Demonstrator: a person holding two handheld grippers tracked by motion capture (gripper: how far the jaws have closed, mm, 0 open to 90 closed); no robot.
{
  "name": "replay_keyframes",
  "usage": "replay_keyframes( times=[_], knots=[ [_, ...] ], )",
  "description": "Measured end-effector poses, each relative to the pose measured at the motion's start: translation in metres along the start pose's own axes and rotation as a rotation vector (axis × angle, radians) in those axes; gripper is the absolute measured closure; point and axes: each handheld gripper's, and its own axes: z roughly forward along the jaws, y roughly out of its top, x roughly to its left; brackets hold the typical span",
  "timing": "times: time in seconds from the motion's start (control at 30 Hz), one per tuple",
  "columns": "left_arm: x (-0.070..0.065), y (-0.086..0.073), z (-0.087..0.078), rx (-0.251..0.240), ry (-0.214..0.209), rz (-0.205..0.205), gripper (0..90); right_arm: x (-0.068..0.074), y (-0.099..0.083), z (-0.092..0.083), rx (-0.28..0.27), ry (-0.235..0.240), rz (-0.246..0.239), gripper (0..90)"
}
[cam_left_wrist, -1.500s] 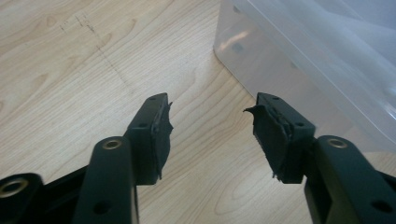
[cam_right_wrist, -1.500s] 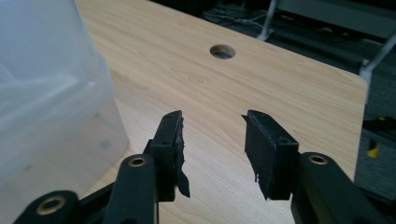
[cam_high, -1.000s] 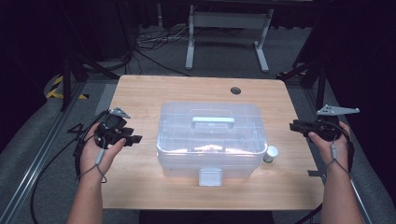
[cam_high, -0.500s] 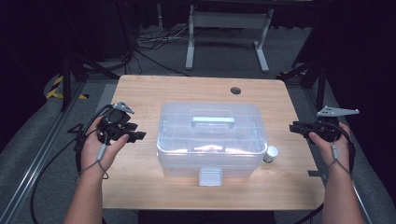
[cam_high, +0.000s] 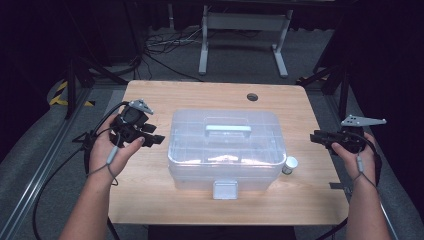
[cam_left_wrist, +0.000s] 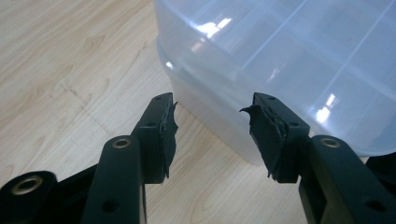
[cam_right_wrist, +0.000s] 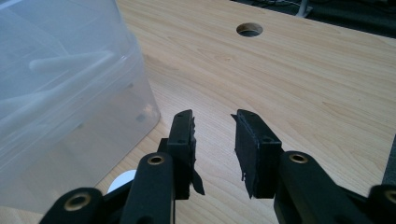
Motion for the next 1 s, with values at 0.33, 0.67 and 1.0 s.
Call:
replay_keyframes(
  times=[0.33,0.67,1.0],
  knots=[
    [-0.013,0.027,0.002,-0.008,-0.042,0.055,50.9,0.001,0.000,0.003,-0.006,0.009,-0.002,65.5],
    [-0.028,0.057,0.009,0.000,-0.081,0.115,50.2,0.001,-0.003,0.005,0.012,0.004,-0.010,62.5],
    [-0.036,0.075,0.025,-0.023,-0.146,0.138,43.0,0.001,-0.004,0.007,0.022,0.000,-0.002,61.6]
  ],
)
